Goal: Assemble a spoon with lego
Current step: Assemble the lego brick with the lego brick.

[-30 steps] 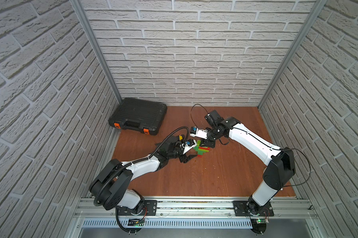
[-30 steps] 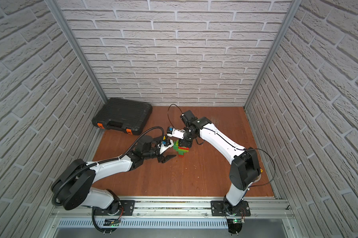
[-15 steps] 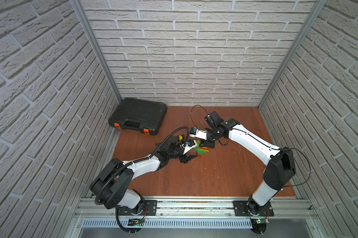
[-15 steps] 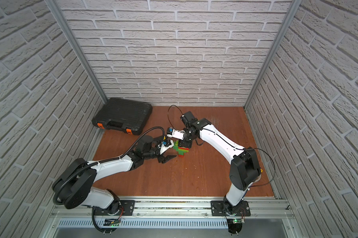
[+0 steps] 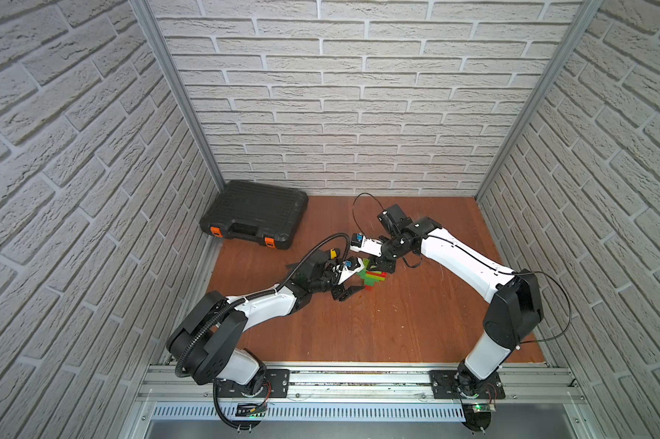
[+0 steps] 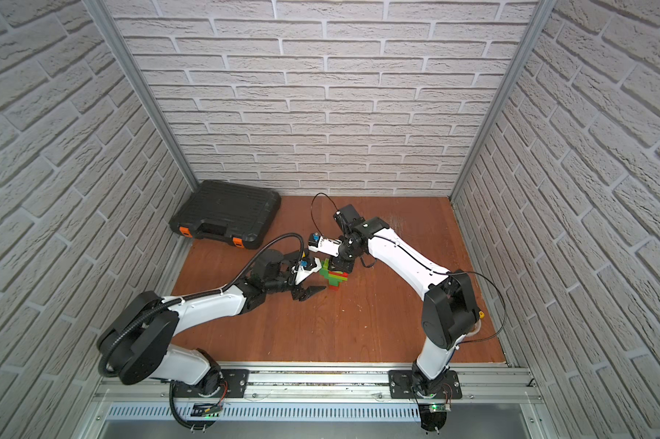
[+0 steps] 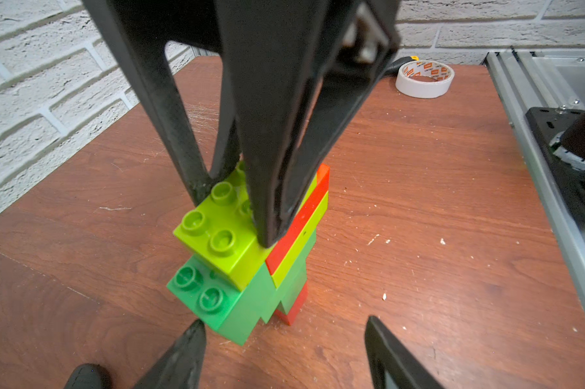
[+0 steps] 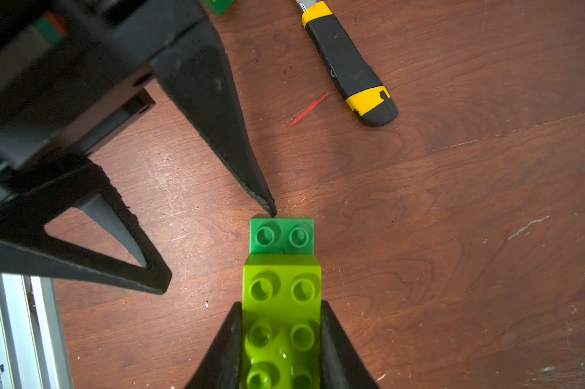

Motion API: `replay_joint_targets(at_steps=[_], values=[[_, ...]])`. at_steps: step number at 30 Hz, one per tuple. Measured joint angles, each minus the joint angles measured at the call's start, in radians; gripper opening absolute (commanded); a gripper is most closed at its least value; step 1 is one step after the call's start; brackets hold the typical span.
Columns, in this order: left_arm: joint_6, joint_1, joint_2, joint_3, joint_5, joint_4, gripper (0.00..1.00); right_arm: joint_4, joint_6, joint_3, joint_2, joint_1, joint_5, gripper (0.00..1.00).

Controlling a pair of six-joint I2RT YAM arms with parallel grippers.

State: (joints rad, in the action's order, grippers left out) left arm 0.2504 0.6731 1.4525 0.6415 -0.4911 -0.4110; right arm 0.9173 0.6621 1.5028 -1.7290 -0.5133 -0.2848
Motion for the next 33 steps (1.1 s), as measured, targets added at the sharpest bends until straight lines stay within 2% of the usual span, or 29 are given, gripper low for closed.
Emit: replay_joint_targets(at_steps=[2, 4, 11, 14, 19, 26, 33], values=[[0.000, 0.000, 0.000, 0.000, 0.000, 0.000, 0.74, 0.003, -0.001, 0.003, 0.000, 0.000, -0.003, 0.23], [0.000, 0.000, 0.000, 0.000, 0.001, 0.000, 0.74, 0.004, -0.005, 0.005, 0.000, 0.000, -0.006, 0.34], [0.000, 0.002, 0.000, 0.000, 0.005, 0.001, 0.74, 0.045, -0.046, 0.000, -0.026, 0.000, 0.025, 0.55], [0.000, 0.002, -0.001, 0.000, 0.012, 0.009, 0.74, 0.038, -0.054, 0.000, -0.029, 0.000, 0.047, 0.58], [0.000, -0.003, -0.031, 0.000, 0.030, 0.053, 0.74, 0.031, -0.064, 0.000, -0.027, -0.001, 0.075, 0.75], [0.000, -0.045, -0.165, 0.000, 0.084, 0.204, 0.74, 0.026, -0.065, 0.000, 0.023, -0.004, 0.081, 0.78], [-0.008, -0.151, -0.326, 0.075, 0.171, 0.541, 0.75, 0.012, -0.090, -0.009, 0.170, -0.008, 0.051, 0.80]])
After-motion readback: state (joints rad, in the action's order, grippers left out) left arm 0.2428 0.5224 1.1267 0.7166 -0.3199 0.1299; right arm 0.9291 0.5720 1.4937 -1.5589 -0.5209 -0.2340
